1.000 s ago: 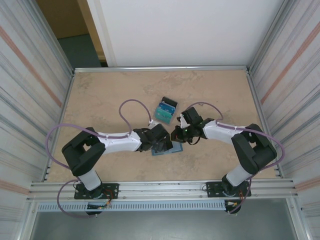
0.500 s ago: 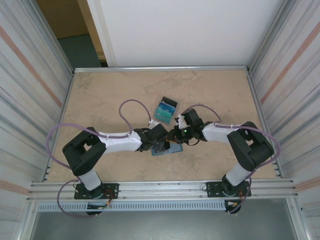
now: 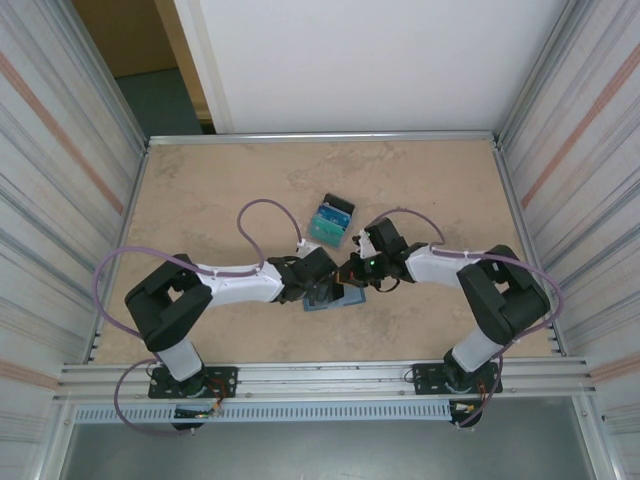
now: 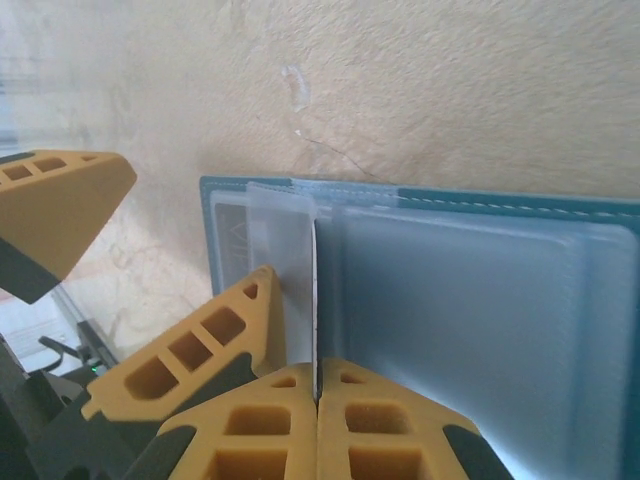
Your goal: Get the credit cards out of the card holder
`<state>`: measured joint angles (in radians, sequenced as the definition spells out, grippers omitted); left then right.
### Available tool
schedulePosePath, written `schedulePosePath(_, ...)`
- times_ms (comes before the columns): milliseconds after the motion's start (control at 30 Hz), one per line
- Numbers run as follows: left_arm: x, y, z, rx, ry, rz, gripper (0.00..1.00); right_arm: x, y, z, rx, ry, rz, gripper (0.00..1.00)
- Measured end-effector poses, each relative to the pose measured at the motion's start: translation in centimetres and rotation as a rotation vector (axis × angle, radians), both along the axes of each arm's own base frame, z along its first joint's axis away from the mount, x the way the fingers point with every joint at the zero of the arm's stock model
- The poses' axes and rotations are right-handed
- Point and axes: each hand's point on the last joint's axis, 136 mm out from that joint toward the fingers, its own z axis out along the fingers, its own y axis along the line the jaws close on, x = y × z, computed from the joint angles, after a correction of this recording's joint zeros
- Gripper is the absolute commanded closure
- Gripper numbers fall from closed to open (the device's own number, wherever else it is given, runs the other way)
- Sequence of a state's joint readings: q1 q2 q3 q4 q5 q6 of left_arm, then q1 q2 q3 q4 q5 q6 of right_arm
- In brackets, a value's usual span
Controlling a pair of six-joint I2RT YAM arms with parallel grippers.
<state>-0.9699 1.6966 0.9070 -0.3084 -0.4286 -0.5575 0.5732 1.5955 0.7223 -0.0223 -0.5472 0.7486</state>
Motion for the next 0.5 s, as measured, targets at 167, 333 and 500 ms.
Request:
schedulePosePath(167, 0.1, -0.1, 0.0, -0.008, -0.01, -0.003, 0.01, 0.1, -1.9, 0.8, -0.08, -0.045, -0.033, 1.0)
schedulePosePath(333, 0.5, 0.2, 0.0, -0.014, -0.029, -0.017, 0.01, -0.1, -3.3, 2.0, -0.134, -0.098, -0.043, 1.0)
schedulePosePath(500, 1.3, 0.7, 0.2, -0.007, -0.047, -0.034, 0.01, -0.1, -4.3, 3.4, -0.165, -0.151, -0.049, 1.0)
